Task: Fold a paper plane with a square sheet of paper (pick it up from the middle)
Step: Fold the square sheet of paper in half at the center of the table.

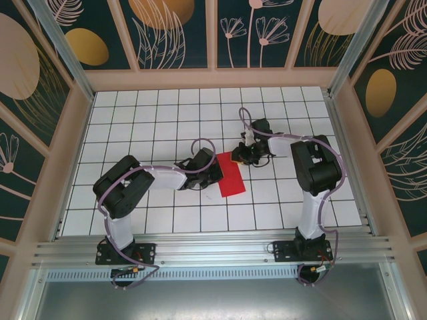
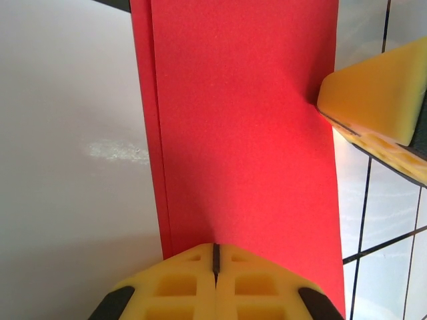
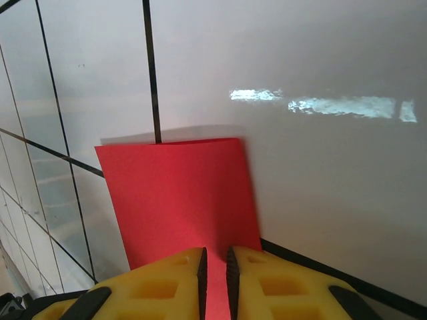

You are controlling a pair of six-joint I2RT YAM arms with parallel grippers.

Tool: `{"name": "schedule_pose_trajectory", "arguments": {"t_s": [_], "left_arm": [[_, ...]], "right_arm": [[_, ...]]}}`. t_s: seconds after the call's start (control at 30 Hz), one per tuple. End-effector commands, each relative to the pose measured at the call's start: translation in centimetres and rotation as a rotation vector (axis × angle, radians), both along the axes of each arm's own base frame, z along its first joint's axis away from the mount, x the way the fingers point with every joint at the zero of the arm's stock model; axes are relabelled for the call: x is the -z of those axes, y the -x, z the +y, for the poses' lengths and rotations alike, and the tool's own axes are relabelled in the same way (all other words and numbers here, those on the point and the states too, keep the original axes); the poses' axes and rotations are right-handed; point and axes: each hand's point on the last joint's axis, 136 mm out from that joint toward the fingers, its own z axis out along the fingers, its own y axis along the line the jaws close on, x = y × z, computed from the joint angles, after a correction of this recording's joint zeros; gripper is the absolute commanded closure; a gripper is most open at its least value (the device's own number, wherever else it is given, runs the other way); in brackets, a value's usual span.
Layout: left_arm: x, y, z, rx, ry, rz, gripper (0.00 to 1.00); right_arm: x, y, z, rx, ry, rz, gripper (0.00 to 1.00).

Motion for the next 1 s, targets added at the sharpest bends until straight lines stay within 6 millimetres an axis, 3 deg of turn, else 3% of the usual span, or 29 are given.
{"name": "schedule_pose_trajectory", "arguments": {"t_s": [0.0, 0.17, 0.23, 0.33, 0.5, 0.6, 0.67, 0.83, 0.97], "left_arm": [[5.1, 3.2, 3.7, 0.007, -0.187, 0.133, 0.99], [5.1, 3.3, 3.7, 0.002, -0.183, 0.131, 0.99], [5.1, 3.3, 3.7, 0.004, -0.182, 0.131, 0.99], [5.1, 3.2, 3.7, -0.001, -0.180, 0.132, 0.99], [5.2, 3.3, 3.6, 0.005, -0.181, 0.133, 0.99], [5.1, 3.2, 3.5, 0.006, -0.178, 0.132, 0.99], [5.2, 3.2, 3.6, 0.006, -0.181, 0.133, 0.99], [5.2, 3.3, 3.7, 0.007, -0.183, 0.132, 0.99], [5.1, 3.2, 3.7, 0.006, -0.182, 0.131, 0.99]], "right_arm": [[2.0, 0.9, -0.5, 0.012, 0.056, 0.042, 0.79], [-2.2, 1.0, 0.7, -0.027, -0.004, -0.033, 0.79], [-3.0, 1.7, 1.2, -0.047, -0.026, -0.042, 0.79], [-2.1, 3.0, 1.4, -0.057, -0.029, -0.023, 0.79], [1.2, 4.6, -0.3, -0.018, 0.026, 0.035, 0.79], [2.0, 5.2, -0.6, -0.016, 0.035, 0.059, 0.79], [1.3, 5.2, -0.5, -0.018, 0.027, 0.047, 0.79], [-2.8, 5.4, 0.1, -0.026, -0.053, -0.023, 0.79], [-2.5, 7.4, 0.2, -0.048, -0.073, -0.003, 0.79]]}}
